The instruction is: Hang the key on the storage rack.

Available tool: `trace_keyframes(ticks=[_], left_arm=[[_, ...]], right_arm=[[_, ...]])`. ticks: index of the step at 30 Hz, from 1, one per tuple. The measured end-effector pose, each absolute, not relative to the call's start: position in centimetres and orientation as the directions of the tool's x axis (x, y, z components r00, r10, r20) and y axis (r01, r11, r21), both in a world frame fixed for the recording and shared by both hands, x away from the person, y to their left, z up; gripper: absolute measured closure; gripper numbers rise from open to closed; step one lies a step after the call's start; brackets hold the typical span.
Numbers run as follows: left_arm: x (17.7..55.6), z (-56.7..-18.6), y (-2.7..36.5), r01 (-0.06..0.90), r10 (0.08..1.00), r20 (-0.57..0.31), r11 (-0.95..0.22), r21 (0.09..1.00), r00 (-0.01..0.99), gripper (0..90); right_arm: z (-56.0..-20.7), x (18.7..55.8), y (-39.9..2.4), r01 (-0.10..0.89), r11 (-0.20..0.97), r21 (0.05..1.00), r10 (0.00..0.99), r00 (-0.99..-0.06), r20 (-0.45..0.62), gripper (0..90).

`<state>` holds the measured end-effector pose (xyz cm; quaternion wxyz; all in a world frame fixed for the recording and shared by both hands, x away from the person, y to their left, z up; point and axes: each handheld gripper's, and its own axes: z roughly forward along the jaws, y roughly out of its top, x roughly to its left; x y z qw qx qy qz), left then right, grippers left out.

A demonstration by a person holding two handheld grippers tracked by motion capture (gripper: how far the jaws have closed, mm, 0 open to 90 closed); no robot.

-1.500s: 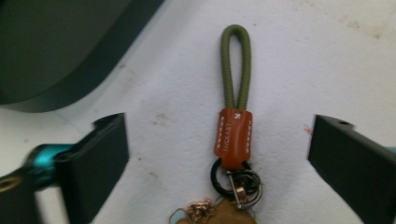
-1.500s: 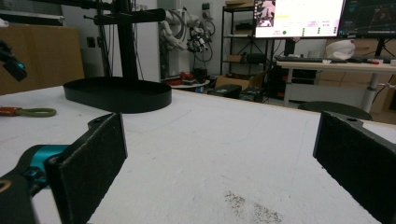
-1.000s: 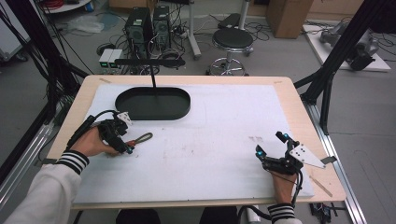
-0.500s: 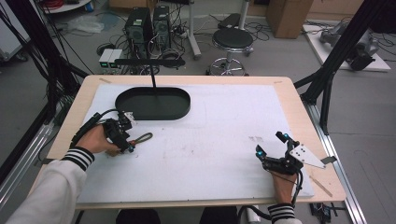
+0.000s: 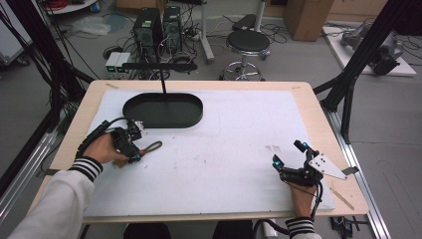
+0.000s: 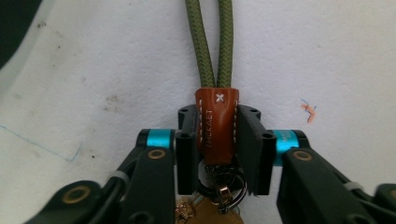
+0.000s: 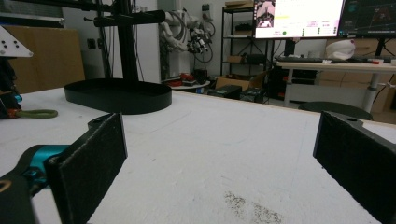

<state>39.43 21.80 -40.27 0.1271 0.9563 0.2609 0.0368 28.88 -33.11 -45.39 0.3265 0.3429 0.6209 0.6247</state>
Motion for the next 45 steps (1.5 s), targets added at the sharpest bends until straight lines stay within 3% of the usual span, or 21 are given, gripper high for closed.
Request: trace_keyframes(ticks=[11, 24, 32, 35, 45], left_arm=[[39.0, -39.8, 21.7, 0.451, 0.486, 0.055, -0.842, 0.297, 0.872, 73.6], [39.0, -37.9, 22.9, 0.463, 0.575, 0.116, -0.749, 0.474, 0.810, 73.8], [39.1, -36.2, 24.2, 0.462, 0.673, 0.139, -0.629, 0.626, 0.727, 73.8], [39.1, -35.2, 24.7, 0.426, 0.713, 0.184, -0.583, 0.692, 0.676, 73.8], [39.2, -33.8, 25.3, 0.375, 0.806, 0.176, -0.440, 0.816, 0.565, 73.8]], right_arm=[[-45.4, 28.9, -33.1, 0.018, -0.013, 1.000, 0.835, -0.550, 0.021, 1.8], [-45.4, 28.9, -33.1, 0.019, -0.012, 1.000, 0.835, -0.550, 0.021, 1.8], [-45.4, 28.9, -33.1, 0.019, -0.015, 1.000, 0.835, -0.550, 0.023, 1.8], [-45.4, 28.9, -33.1, 0.017, -0.012, 1.000, 0.834, -0.551, 0.019, 1.8], [-45.4, 28.9, -33.1, 0.017, -0.011, 1.000, 0.835, -0.550, 0.018, 1.8]])
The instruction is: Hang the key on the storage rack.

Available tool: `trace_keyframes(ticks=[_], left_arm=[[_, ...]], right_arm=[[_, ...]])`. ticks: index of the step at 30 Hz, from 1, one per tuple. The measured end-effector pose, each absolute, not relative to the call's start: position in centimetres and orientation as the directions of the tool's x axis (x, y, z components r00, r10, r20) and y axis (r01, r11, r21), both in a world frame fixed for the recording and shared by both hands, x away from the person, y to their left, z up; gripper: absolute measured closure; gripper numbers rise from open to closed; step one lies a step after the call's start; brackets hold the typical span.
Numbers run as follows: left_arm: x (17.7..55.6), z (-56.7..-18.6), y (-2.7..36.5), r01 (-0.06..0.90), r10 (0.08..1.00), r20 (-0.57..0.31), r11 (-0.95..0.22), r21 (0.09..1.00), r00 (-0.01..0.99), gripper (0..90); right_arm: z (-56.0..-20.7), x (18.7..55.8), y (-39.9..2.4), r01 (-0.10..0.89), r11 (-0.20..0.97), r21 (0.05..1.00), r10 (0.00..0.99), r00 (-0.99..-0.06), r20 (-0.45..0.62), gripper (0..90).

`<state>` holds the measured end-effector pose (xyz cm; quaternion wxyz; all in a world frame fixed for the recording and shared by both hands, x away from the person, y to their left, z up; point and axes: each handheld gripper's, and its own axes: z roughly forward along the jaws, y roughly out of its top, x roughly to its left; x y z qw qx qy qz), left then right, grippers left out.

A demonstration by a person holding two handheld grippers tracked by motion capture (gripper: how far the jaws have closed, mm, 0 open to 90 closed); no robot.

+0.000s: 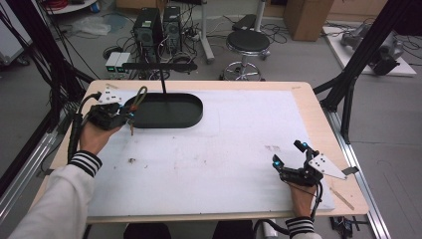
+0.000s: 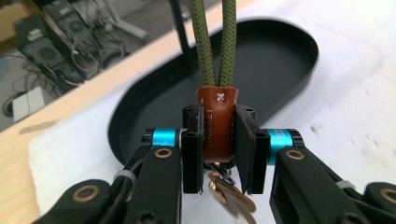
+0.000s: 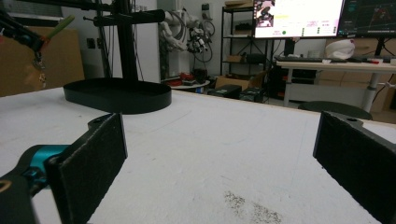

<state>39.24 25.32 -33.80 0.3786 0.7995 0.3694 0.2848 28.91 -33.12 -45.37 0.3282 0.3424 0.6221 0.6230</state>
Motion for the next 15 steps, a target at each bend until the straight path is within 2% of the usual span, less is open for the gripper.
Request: trace_keyframes(ticks=[15], left_arm=[[40.1, -33.1, 26.7, 0.315, 0.889, 0.148, -0.303, 0.899, 0.433, 73.8]], right_arm=[[-45.4, 29.0, -33.1, 0.012, -0.008, 1.000, 0.836, -0.548, 0.013, 1.8]])
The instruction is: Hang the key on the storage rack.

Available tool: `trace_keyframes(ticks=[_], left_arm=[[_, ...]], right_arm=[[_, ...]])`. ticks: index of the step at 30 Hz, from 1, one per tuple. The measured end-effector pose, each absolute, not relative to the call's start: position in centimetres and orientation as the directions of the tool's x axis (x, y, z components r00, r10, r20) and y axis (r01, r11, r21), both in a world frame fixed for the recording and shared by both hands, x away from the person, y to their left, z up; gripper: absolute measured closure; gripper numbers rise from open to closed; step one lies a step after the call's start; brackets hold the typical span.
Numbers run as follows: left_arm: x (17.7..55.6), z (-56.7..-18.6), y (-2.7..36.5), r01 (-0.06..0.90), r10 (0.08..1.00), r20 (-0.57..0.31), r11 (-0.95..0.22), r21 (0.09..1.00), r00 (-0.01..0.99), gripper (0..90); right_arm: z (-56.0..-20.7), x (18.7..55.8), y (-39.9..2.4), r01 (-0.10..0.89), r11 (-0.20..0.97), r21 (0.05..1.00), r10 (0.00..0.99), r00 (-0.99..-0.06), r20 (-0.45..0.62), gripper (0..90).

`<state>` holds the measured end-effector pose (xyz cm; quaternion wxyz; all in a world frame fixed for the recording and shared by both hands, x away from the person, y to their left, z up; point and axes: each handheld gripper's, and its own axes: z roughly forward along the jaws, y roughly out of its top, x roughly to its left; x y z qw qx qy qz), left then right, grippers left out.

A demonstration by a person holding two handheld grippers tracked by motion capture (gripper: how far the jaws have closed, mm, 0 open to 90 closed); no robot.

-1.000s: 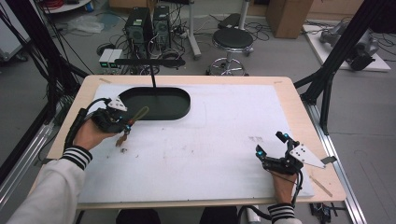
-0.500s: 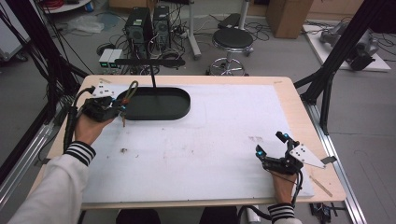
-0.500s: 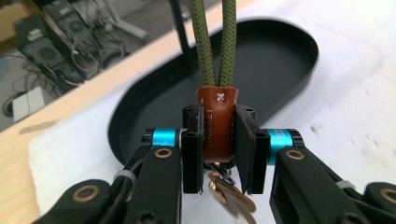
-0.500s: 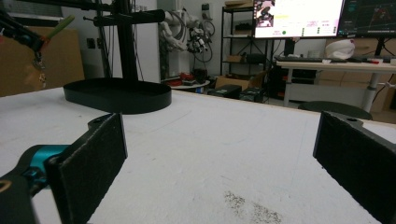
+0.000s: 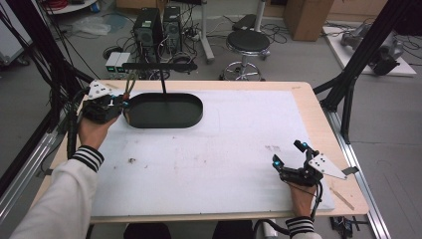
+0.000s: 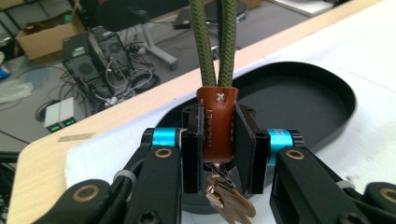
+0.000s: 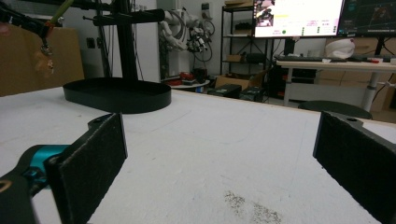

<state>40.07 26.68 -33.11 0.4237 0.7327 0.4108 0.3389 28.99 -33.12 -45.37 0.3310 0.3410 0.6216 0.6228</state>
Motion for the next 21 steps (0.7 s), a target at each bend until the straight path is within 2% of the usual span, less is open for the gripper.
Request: trace_keyframes(ticks=[3, 21], left_arm=[[40.5, -33.2, 27.3, 0.318, 0.908, 0.118, -0.259, 0.912, 0.403, 73.7], [43.5, -33.3, 27.5, 0.329, 0.931, 0.088, -0.212, 0.920, 0.355, 73.7]], right_arm=[[-45.4, 29.0, -33.1, 0.012, -0.008, 1.000, 0.836, -0.548, 0.013, 1.8], [-45.4, 29.0, -33.1, 0.021, -0.012, 1.000, 0.836, -0.548, 0.021, 1.8]])
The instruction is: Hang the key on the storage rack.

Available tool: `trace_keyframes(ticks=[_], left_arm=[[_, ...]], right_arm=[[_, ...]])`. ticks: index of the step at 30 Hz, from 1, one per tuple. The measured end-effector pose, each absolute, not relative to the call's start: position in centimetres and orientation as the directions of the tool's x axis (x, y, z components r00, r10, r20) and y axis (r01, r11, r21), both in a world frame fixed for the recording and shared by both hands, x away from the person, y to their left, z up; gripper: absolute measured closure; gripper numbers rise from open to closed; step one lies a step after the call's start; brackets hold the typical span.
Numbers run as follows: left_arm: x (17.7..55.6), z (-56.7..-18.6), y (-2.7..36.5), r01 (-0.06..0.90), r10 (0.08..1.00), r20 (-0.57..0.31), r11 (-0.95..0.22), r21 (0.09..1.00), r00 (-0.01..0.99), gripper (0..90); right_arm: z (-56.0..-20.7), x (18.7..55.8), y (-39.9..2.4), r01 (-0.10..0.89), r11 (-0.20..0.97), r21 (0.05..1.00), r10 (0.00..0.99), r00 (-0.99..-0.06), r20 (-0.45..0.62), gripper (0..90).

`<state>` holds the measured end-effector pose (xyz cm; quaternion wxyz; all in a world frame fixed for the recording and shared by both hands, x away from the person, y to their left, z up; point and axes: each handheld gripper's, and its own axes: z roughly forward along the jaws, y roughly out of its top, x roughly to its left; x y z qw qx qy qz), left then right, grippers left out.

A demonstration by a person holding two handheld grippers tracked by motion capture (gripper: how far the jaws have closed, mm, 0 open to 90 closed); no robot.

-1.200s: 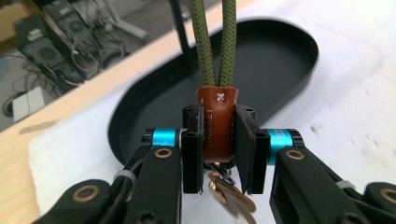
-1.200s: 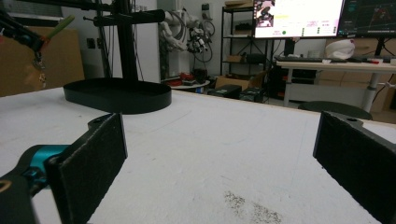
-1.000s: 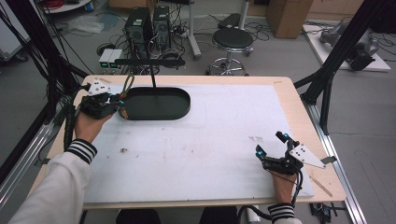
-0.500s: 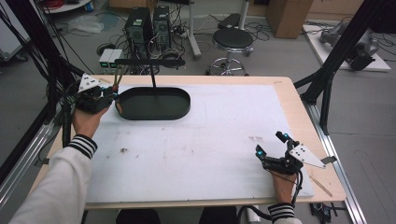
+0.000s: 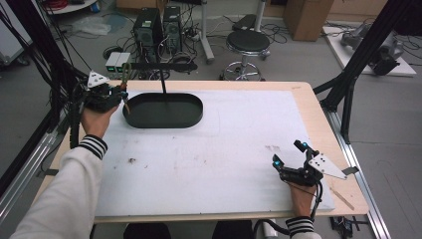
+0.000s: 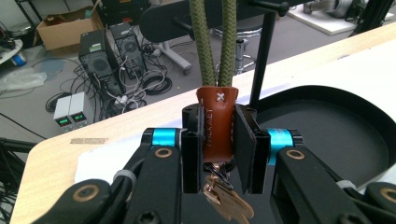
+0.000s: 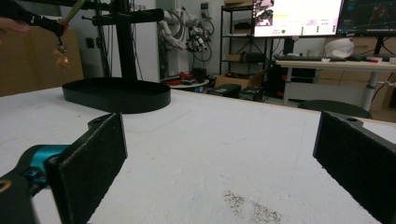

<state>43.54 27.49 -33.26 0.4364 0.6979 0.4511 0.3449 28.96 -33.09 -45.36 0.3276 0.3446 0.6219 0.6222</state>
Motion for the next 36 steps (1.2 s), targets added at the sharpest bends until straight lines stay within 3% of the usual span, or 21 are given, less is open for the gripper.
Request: trace_keyframes(ticks=[36], left_arm=[[47.2, -36.3, 27.8, 0.404, 0.947, 0.033, -0.167, 0.900, 0.318, 73.6]], right_arm=[[-45.4, 28.9, -33.1, 0.025, -0.014, 1.000, 0.836, -0.548, 0.026, 1.8]])
